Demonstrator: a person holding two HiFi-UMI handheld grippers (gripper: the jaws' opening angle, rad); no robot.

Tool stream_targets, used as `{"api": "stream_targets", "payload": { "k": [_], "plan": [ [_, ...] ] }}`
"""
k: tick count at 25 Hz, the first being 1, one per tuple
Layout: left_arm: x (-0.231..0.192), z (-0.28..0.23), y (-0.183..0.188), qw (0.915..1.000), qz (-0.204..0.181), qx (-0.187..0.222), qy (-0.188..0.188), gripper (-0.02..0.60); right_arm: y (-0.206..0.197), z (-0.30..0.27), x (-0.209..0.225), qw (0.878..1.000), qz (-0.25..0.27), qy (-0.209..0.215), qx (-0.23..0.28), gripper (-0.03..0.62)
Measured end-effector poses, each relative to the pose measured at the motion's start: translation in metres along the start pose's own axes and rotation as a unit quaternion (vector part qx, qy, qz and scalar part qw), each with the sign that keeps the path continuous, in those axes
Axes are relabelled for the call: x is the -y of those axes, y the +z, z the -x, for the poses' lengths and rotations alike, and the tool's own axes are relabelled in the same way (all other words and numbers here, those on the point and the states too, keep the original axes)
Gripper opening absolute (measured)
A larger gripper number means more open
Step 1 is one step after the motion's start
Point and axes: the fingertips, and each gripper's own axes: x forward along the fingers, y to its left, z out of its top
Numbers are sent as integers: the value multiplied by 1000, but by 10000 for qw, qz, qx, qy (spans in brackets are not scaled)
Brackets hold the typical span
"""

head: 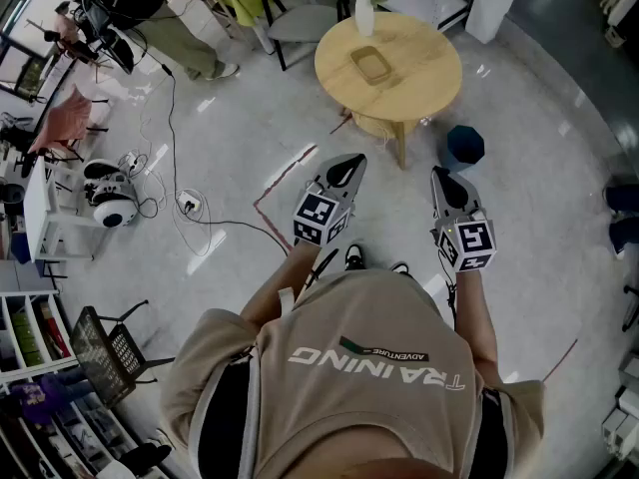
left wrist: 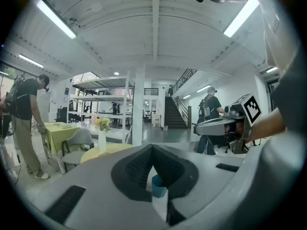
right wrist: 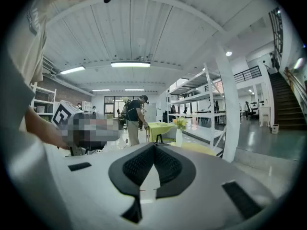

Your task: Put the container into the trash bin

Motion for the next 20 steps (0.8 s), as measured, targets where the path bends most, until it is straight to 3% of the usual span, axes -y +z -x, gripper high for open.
{"api": "stream_targets", "payload": {
  "k": [9,15,20],
  "plan": [
    [-5,4,-10,9999,111,12,33,6,2,-7,-6,9992,404,24,-34,2],
    [-27,9,-18,9995,299,53,84,6,1,-18,-2,10000,58,-51,5,2],
    [-47,5,-20,9994,325,28,-86,6,-3,-35,0,9998,-110,-186,-49,2]
  ]
}}
